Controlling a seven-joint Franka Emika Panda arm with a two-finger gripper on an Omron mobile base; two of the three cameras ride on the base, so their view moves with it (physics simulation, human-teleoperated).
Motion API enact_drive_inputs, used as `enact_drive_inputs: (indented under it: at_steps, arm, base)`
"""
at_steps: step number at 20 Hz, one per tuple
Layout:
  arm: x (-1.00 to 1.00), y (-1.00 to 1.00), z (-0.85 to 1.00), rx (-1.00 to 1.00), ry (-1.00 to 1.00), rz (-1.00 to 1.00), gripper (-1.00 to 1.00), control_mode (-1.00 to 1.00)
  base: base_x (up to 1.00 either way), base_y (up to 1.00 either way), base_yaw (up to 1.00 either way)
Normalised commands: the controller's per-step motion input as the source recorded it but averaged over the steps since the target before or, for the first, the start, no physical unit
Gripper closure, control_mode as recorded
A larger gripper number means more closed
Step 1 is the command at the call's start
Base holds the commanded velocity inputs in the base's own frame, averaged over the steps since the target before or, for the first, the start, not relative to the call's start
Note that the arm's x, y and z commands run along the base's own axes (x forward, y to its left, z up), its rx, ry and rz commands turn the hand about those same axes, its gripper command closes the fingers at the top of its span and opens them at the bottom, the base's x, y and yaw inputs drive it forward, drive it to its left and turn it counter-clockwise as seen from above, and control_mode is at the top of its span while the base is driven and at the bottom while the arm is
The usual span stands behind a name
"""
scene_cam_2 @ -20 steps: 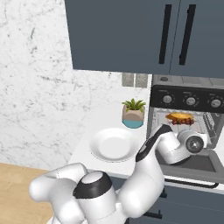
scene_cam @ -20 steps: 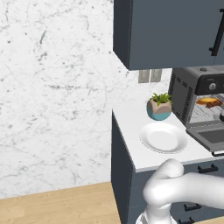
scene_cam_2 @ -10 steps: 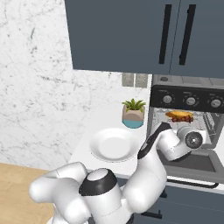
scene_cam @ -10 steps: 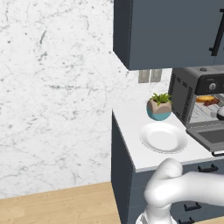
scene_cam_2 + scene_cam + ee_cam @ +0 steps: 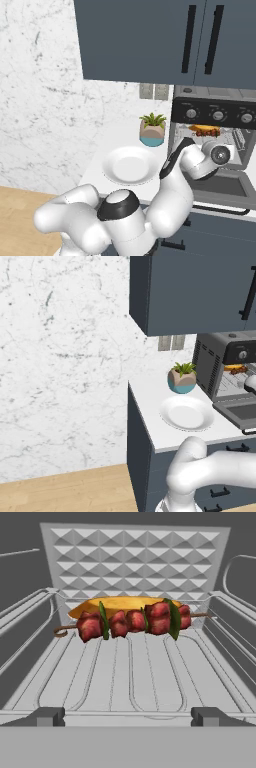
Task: Pick up the kebab skewer and baguette bread, and place them inside the toaster oven. Close the toaster oven door and start by setting the timer.
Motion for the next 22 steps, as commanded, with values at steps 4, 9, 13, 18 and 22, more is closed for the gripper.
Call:
enact_drive_inputs:
  at_steps: [4,9,13,18,22]
  arm:
    - [0.21,0.0,0.0,0.0,0.0,0.0,-1.0,-1.0]
    - [0.2,0.0,0.0,0.0,0.0,0.0,-1.0,-1.0]
    - [0.22,0.0,0.0,0.0,0.0,0.0,-1.0,-1.0]
    - [0.19,0.0,0.0,0.0,0.0,0.0,-1.0,-1.0]
    - [0.13,0.0,0.0,0.0,0.0,0.0,-1.0,-1.0]
  base:
    - [0.0,0.0,0.0]
    - [0.0,0.0,0.0]
    - [0.0,0.0,0.0]
    - [0.0,0.0,0.0]
    - [0.0,0.0,0.0]
